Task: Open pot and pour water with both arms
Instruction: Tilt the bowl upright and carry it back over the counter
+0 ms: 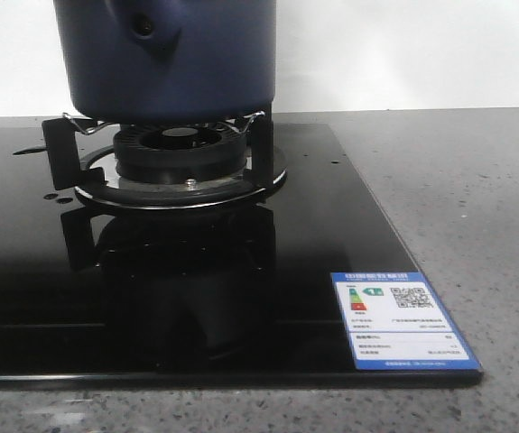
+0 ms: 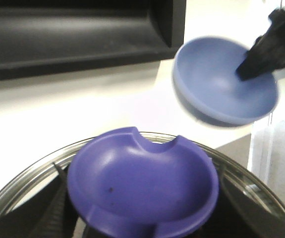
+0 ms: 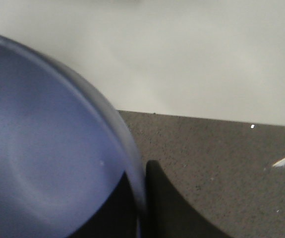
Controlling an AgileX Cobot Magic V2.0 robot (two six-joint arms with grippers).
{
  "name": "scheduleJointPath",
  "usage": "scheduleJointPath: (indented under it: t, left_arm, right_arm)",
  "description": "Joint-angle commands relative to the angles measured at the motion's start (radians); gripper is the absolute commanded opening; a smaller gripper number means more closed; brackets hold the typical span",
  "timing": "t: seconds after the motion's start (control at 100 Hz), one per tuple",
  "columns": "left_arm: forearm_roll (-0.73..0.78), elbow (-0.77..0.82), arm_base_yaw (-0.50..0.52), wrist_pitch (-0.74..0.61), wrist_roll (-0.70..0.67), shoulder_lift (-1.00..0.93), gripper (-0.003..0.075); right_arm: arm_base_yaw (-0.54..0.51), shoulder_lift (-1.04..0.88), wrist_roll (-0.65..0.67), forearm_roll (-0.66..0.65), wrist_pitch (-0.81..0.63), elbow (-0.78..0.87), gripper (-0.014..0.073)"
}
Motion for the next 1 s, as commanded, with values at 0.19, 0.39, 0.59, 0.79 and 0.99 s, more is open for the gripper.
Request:
scheduleJointPath:
  t: [0.19, 0.39, 0.59, 0.79, 0.99]
  left_arm:
    - [-0.046, -0.083, -0.013, 0.004, 0.001, 0.040, 0.0206]
    - [-0.049, -0.092, -0.028, 0.004, 0.008, 0.075, 0.0206]
    - [-0.080, -0.092, -0.092, 0.002, 0.104, 0.122, 0.0206]
    - [-0.181, -0.092, -0.094, 0.007, 0.174, 0.176, 0.0206]
    - [-0.283, -0.096, -0.094, 0.061, 0.281, 0.234, 0.0206]
  right_arm:
    - [-0.315, -0.237, -0.119, 0.203, 0.042, 0.345, -0.0063]
    - [-0.458, -0.351, -0.173, 0.262, -0.015, 0.726, -0.0063]
    - [-0.499, -0.382, -0.204, 0.319, -0.062, 0.946, -0.0063]
    - [-0.499, -0.382, -0.206, 0.321, -0.076, 1.025, -0.0062]
    - [-0.499, -0.382, -0.206, 0.321, -0.067, 1.030, -0.0012]
